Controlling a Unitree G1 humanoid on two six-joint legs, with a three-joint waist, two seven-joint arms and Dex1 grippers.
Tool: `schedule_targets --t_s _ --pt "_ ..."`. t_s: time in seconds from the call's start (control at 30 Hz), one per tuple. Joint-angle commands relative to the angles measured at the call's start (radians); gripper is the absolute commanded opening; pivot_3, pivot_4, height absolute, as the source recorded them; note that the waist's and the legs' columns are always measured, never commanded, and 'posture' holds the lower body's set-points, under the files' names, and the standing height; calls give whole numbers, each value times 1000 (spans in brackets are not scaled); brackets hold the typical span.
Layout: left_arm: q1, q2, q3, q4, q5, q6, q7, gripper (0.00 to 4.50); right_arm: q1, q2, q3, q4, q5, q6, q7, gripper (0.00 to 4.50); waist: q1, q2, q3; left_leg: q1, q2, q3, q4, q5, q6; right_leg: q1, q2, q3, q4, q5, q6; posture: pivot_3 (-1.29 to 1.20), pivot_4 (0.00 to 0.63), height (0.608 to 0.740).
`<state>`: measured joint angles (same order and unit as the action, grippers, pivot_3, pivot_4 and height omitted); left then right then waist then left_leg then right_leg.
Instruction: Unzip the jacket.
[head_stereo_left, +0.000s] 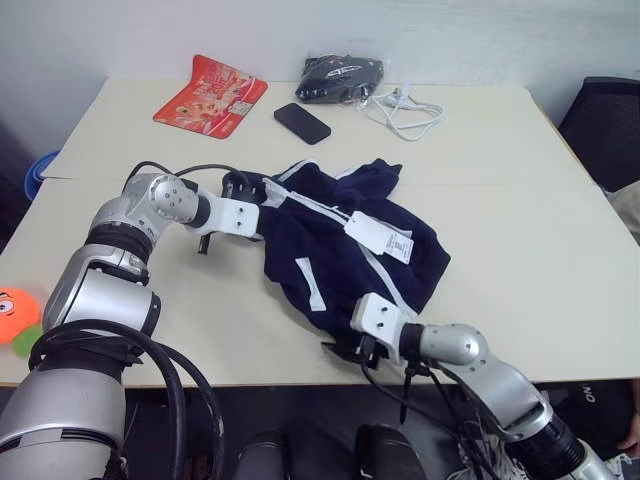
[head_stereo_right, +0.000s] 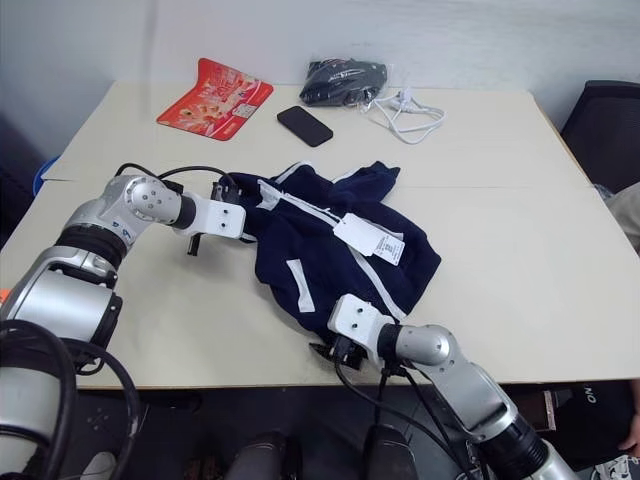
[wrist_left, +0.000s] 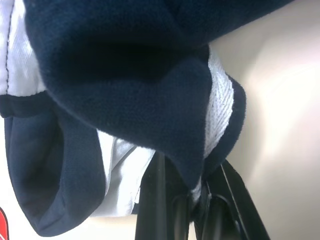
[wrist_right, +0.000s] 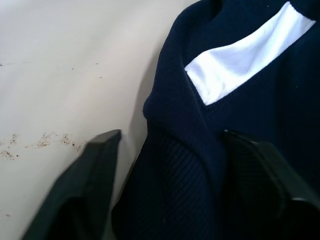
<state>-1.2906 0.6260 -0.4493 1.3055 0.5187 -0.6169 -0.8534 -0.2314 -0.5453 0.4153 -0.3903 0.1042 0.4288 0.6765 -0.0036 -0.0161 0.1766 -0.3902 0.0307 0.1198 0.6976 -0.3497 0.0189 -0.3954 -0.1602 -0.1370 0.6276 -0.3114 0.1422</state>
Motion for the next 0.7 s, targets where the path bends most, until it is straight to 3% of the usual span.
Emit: schedule_targets --t_s 0.03,0.17,0.27,0.33,0.43,0.53,0.7 --pt "-15 23 14 -8 -2 -15 -13 0 16 -40 -22 29 -38 -4 14 2265 1 0 0 0 0 0 0 0 0 0 0 0 0 0 0 0 150 740" --pt "2 40 22 -15 -12 -36 -29 0 28 -76 -61 0 -6 -5 58 1006 2 0 0 0 0 0 0 0 0 0 0 0 0 0 0 0 150 740" --pt "42 75 46 -36 -47 -82 -107 0 34 -190 -111 -1 -8 -41 146 82 2 0 0 0 -1 0 0 0 1 1 -1 0 0 0 0 0 150 740" --pt "76 102 63 -66 -78 -114 -178 0 27 -242 -142 13 -2 -80 190 31 1 0 0 0 -1 0 0 0 1 1 -1 -1 0 0 0 0 150 740" --pt "181 154 119 -209 -236 -119 -429 0 19 -339 -225 42 75 -181 338 31 0 1 0 0 0 0 0 0 1 1 -1 -1 0 0 0 0 150 740" --pt "404 259 160 -622 -459 79 -657 0 24 -450 -285 117 125 -336 519 31 -10 2 1 1 0 0 0 0 1 1 -1 0 -1 0 0 0 150 740" --pt "798 471 251 -1258 -644 378 -698 0 -6 -506 -316 271 142 -526 676 31 -27 3 1 2 1 -6 -1 -1 1 2 -1 1 -1 0 0 0 150 740"
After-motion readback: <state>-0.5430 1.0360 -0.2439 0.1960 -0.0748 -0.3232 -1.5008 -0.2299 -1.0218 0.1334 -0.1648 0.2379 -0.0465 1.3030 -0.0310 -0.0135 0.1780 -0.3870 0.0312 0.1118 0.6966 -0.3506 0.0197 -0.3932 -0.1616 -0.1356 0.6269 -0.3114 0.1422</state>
